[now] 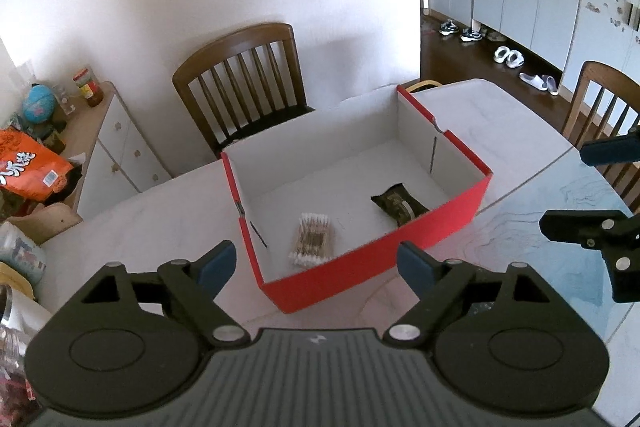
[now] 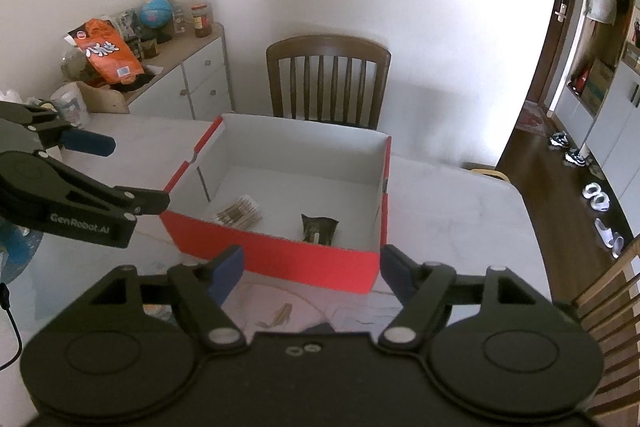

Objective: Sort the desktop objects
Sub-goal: 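Withdraw both open grippers from the box back toward the item pile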

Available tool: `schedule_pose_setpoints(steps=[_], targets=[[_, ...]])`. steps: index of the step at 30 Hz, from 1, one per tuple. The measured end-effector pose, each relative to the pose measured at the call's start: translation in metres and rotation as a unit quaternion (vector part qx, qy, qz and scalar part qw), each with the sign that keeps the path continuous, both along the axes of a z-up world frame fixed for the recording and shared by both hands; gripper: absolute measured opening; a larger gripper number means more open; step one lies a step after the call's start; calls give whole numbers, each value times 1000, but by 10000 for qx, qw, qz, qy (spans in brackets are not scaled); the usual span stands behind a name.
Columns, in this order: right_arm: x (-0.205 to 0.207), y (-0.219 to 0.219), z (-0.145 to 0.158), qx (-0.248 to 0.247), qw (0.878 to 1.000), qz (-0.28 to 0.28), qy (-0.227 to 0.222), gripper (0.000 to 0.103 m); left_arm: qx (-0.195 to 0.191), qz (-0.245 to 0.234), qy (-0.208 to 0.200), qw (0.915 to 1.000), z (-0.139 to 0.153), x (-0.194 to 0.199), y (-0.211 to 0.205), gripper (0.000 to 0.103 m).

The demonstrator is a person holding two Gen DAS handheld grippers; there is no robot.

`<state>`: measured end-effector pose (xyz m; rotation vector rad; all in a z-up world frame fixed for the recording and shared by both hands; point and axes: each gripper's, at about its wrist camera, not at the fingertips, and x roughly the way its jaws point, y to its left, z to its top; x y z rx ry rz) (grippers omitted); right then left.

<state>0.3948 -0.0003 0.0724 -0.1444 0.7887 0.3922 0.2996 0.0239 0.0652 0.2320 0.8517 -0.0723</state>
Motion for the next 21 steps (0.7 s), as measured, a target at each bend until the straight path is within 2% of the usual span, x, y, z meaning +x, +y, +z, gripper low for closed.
schedule_pose_setpoints(steps=[4, 5, 6, 7, 14, 21], targets=[[-11, -4, 2, 19, 10000, 56, 3, 76, -179, 72, -14, 9998, 0, -13, 0, 92], [-14, -4, 2, 21, 10000, 60, -9, 76, -173, 69, -24, 9998, 0, -16, -1, 94], [-17, -6, 3, 38, 10000, 70, -13, 76, -136, 77, -42, 9999, 0, -20, -3, 101], [-19, -7, 3, 70, 9999, 83, -6, 76, -112, 76, -74, 9999, 1, -23, -5, 102], [-38, -14, 5, 154, 9998, 122, -18, 79, -161, 111, -162, 9997, 3, -41, -10, 102], [-52, -21, 6, 239, 9996, 162, -21, 82, -56, -3, -238, 9997, -1, -57, -23, 102]])
